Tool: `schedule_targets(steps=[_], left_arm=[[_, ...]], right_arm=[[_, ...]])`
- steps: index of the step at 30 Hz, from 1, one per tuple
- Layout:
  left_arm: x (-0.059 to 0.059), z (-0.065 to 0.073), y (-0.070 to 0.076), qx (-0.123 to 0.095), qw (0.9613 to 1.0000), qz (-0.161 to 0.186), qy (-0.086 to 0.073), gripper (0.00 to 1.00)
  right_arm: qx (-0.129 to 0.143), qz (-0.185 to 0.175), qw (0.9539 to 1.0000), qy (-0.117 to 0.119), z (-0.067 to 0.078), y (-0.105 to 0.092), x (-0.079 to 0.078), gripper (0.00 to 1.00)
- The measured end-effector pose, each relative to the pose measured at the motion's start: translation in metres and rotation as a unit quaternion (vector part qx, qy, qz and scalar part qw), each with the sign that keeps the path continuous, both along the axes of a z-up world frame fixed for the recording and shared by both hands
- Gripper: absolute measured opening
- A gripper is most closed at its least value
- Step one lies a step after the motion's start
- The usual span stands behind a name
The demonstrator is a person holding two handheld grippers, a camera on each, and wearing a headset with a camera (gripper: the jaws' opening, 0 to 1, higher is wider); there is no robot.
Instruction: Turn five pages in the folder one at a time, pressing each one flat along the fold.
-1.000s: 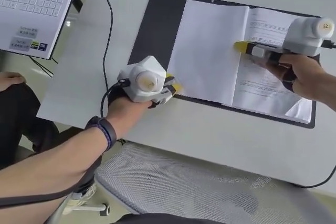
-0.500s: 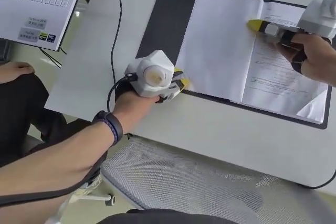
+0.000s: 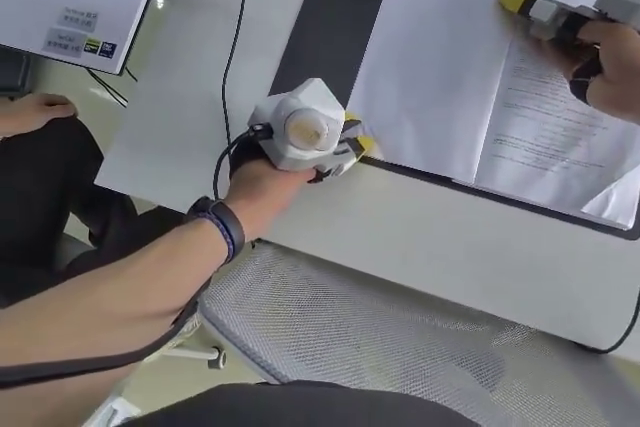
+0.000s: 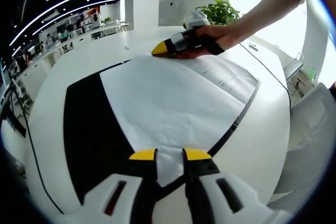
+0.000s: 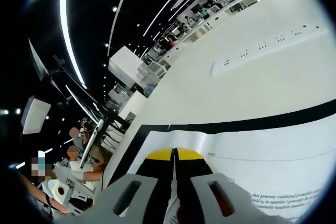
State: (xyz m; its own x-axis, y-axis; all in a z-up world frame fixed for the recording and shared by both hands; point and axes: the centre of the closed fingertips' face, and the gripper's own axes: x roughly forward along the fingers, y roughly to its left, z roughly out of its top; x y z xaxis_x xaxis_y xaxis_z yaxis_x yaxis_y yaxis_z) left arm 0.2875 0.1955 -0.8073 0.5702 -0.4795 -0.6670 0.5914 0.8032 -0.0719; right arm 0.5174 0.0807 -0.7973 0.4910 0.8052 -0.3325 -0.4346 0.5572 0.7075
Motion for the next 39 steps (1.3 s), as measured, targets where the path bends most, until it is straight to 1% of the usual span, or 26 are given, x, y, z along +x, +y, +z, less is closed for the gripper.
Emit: schedule_targets(steps=[2,4,7,10,12,15,17,20,21,23,26,29,32,35,39], left_arm=[[0.000,0.000,0.000,-0.002,1.0000,0.002,-0.001,0.18],[-0.001,0.000,-0.001,-0.003,1.0000,0.004,-0.001,0.18],[0.000,0.000,-0.001,-0.002,1.0000,0.003,0.000,0.18],[-0.001,0.000,-0.001,0.000,1.0000,0.000,0.002,0.18],[-0.001,0.000,-0.001,-0.001,1.0000,0.000,0.002,0.18],[-0.001,0.000,-0.001,-0.001,1.0000,0.000,0.002,0.17],[-0.001,0.001,-0.001,-0.002,1.0000,0.001,0.002,0.17],[0.000,0.001,-0.001,-0.001,1.0000,0.000,0.002,0.16],[0.000,0.001,-0.001,-0.001,1.0000,-0.001,0.003,0.16],[0.000,0.001,-0.001,-0.003,1.0000,0.001,0.003,0.16],[0.000,0.001,-0.001,-0.004,1.0000,0.001,0.004,0.16],[0.000,0.001,-0.001,-0.002,1.0000,-0.003,0.004,0.16],[-0.001,0.001,-0.001,-0.002,1.0000,-0.003,0.005,0.16],[-0.001,0.001,-0.001,-0.001,1.0000,-0.005,0.005,0.16],[0.000,0.000,-0.001,-0.001,1.0000,-0.005,0.006,0.16]], right_arm=[[0.000,-0.003,1.0000,0.000,-0.001,0.000,0.002,0.00],[0.002,-0.008,1.0000,0.003,-0.003,-0.002,0.009,0.00],[0.004,-0.036,0.9993,0.006,-0.005,-0.007,0.021,0.00],[0.011,-0.062,0.9979,0.013,-0.005,-0.010,0.026,0.00],[0.011,-0.065,0.9977,0.016,-0.005,-0.010,0.027,0.00],[0.003,-0.064,0.9979,0.010,-0.005,-0.010,0.026,0.00],[0.004,-0.056,0.9984,0.011,-0.006,-0.010,0.021,0.00],[0.008,-0.040,0.9991,0.012,-0.006,-0.010,0.010,0.00],[0.011,-0.037,0.9991,0.013,-0.007,-0.010,0.006,0.00],[0.029,-0.028,0.9990,0.019,-0.006,-0.008,-0.004,0.00],[0.038,-0.023,0.9988,0.020,-0.008,-0.009,-0.012,0.00],[0.042,-0.013,0.9989,0.019,-0.007,-0.007,-0.023,0.00],[0.040,-0.003,0.9990,0.019,-0.005,-0.005,-0.032,0.00],[0.049,0.010,0.9985,0.021,-0.004,-0.003,-0.048,0.00],[0.054,0.020,0.9981,0.022,0.002,0.000,-0.070,0.00]])
